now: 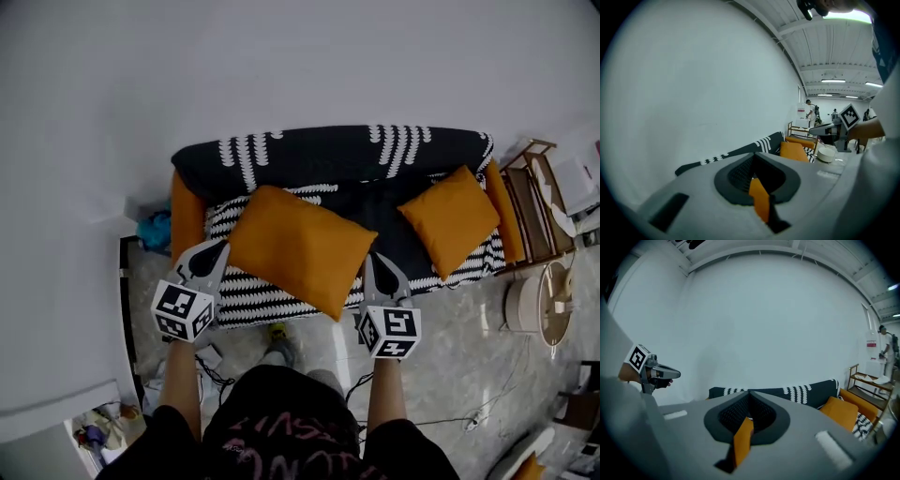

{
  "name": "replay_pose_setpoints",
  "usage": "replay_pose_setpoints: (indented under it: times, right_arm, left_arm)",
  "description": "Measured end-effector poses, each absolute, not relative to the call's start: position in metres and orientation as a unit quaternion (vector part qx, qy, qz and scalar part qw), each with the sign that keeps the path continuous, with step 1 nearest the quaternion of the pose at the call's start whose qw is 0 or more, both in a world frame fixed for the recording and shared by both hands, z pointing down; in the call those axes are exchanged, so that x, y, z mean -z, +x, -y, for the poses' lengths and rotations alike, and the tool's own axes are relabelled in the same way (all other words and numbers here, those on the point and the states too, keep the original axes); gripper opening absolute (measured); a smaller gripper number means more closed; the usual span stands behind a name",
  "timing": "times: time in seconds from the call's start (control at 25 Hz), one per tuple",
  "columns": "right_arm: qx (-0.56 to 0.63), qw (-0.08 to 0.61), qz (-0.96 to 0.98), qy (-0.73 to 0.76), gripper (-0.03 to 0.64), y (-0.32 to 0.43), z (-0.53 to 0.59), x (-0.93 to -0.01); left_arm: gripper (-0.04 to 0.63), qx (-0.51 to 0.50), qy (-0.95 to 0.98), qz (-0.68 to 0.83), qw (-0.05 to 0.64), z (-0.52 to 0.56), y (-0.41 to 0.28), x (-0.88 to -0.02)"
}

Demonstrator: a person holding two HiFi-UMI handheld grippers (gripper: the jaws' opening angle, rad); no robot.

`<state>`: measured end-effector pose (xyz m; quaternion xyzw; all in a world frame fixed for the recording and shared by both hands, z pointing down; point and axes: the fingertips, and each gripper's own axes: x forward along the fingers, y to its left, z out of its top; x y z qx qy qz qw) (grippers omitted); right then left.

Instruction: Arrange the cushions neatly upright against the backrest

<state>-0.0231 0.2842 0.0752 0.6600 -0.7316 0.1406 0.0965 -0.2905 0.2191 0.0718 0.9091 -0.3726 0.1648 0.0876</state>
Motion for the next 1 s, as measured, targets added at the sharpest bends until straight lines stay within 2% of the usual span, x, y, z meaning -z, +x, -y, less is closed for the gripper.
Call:
replay_pose_setpoints:
  times: [0.32,1.0]
  right_arm:
    - [-0.19,0.094,0.702,0.68,0.011,-0.009,-0.265,-0.121]
    - [-0.288,0.156,0.684,0.651,0.011,0.028,-0.198,-0.291]
  left_arm:
    - [0.006,-0.21,0.908,0.345,0.111,-0.171,-0.286,-0.12]
    - [0.005,-0.311,0.88,0.32,0.162,-0.085,-0.246,-0.289]
